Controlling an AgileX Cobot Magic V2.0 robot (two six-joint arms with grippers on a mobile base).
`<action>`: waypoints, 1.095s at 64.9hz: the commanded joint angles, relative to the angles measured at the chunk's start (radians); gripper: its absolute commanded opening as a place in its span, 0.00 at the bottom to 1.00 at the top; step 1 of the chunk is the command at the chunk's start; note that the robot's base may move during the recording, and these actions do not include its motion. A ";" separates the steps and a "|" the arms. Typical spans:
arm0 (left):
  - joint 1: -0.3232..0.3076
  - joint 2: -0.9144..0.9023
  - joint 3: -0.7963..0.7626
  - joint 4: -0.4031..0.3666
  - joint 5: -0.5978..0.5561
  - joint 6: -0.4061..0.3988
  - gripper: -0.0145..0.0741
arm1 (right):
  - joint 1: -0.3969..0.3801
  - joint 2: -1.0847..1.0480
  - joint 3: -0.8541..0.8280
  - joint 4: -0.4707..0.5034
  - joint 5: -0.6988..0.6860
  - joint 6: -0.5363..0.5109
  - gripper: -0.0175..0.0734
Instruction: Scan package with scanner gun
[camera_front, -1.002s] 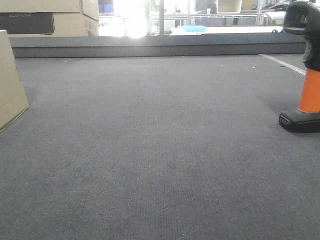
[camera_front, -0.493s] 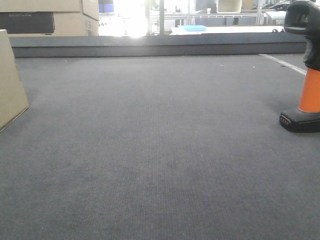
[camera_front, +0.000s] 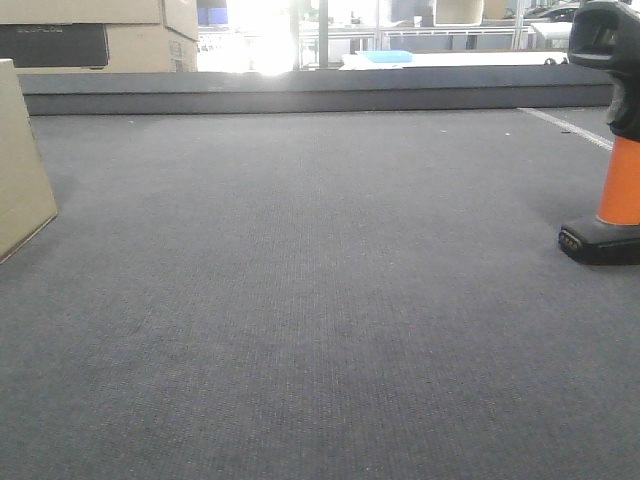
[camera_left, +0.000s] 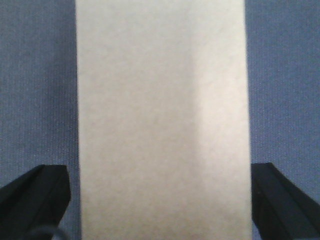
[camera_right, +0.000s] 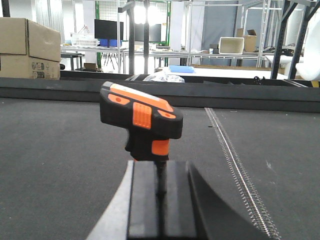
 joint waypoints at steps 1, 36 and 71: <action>-0.005 0.002 -0.008 0.002 0.007 -0.012 0.83 | -0.002 -0.002 -0.001 -0.004 -0.014 0.001 0.01; -0.005 -0.002 -0.008 -0.020 0.017 -0.012 0.04 | -0.002 -0.002 -0.001 -0.004 -0.014 0.001 0.01; -0.053 -0.033 -0.137 -0.354 0.082 -0.012 0.04 | -0.002 -0.002 -0.001 -0.004 -0.017 0.001 0.01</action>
